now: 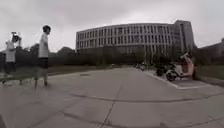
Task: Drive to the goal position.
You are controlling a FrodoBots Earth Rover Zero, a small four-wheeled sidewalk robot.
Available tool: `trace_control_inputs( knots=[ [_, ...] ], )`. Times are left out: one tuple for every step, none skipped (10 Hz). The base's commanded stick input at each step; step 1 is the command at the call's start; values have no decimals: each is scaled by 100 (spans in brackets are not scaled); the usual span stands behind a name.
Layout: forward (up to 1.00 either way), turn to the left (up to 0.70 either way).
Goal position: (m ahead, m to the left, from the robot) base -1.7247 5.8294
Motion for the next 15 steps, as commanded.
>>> trace_control_inputs(
  knots=[
    [70,0],
    [70,0],
    [70,0],
    [70,0],
    [70,-6],
    [70,-15],
    [70,-24],
    [70,-25],
    [70,0],
    [70,0],
    [70,0],
    [70,0],
    [70,0],
    [70,0],
    [70,-3]
  ],
)
